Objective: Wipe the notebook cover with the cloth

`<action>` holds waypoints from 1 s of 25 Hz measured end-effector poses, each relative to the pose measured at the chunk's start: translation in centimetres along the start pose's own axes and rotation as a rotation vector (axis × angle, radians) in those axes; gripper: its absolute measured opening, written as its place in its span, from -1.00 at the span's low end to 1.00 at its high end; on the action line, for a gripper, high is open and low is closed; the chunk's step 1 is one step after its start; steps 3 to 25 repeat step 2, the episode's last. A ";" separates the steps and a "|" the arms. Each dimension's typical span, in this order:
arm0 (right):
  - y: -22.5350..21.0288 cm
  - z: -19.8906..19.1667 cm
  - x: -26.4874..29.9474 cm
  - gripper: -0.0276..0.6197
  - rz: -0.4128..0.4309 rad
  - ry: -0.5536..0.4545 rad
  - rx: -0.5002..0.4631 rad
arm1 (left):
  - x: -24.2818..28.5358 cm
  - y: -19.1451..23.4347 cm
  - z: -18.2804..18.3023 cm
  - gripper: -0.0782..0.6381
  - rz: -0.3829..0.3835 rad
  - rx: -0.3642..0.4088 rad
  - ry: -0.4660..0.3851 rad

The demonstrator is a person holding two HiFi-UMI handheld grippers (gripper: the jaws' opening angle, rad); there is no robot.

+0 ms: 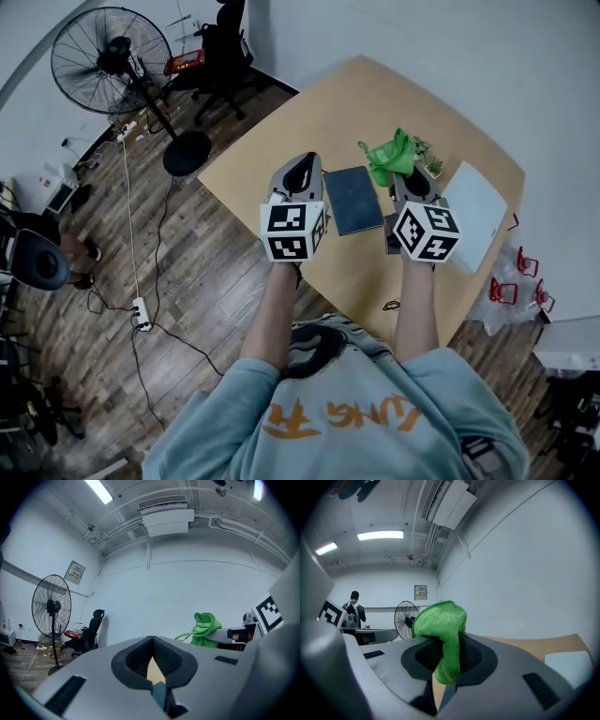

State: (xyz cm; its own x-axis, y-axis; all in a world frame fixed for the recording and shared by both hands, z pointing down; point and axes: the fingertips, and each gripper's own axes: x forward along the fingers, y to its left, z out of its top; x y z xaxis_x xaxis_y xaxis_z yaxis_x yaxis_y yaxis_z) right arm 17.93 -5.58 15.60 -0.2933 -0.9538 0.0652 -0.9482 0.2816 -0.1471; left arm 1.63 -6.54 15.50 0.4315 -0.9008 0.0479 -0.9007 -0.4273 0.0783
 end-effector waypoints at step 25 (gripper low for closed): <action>-0.2 0.1 -0.1 -0.71 -0.004 -0.003 -0.002 | 0.1 -0.4 0.0 -0.74 -0.009 0.004 0.000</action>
